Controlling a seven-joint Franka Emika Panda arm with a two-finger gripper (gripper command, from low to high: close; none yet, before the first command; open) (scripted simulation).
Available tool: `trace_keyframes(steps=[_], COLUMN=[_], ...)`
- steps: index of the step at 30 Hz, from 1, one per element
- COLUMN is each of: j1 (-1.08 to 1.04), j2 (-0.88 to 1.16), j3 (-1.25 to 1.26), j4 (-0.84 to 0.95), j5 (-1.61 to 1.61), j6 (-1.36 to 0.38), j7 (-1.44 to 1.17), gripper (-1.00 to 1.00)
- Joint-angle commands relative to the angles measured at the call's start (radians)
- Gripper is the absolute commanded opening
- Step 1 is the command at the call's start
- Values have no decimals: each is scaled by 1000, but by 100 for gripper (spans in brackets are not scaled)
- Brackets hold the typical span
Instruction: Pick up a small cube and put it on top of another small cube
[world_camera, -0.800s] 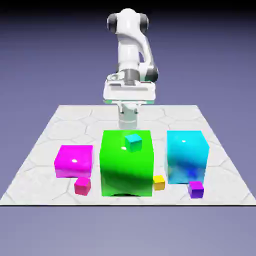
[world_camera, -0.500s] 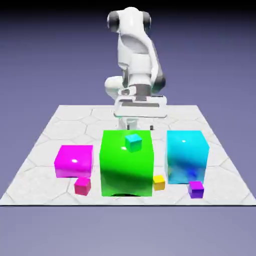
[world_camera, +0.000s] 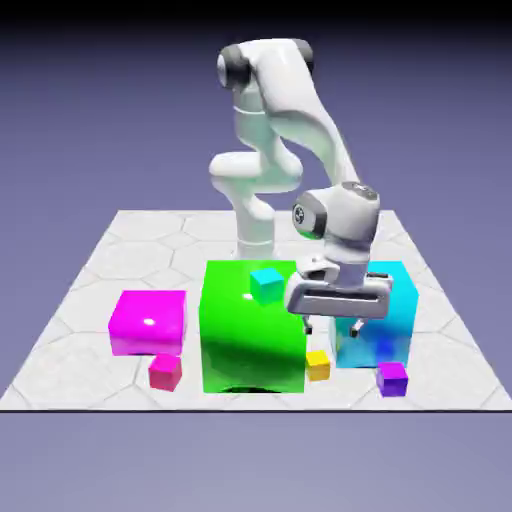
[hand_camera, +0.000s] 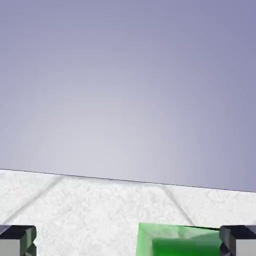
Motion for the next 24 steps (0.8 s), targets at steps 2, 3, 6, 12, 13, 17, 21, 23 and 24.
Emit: trace_keyframes(steps=[2,3,6,12,13,17,21,23,24], j1=[-24,-36,-72,-143,-143,-87,-143,-163,-173], j2=[73,109,217,417,417,525,416,368,344], j3=[63,94,188,368,368,285,367,294,258], j4=[48,72,143,276,276,262,276,282,285], j5=[-12,-18,-36,-60,-60,-139,-59,-29,-13], j6=[-47,-71,-142,-260,-260,-141,-260,-270,-275], j7=[38,58,115,218,218,260,217,164,137], gripper=[0,0,0,0,0,-100,-100,-100,-100])
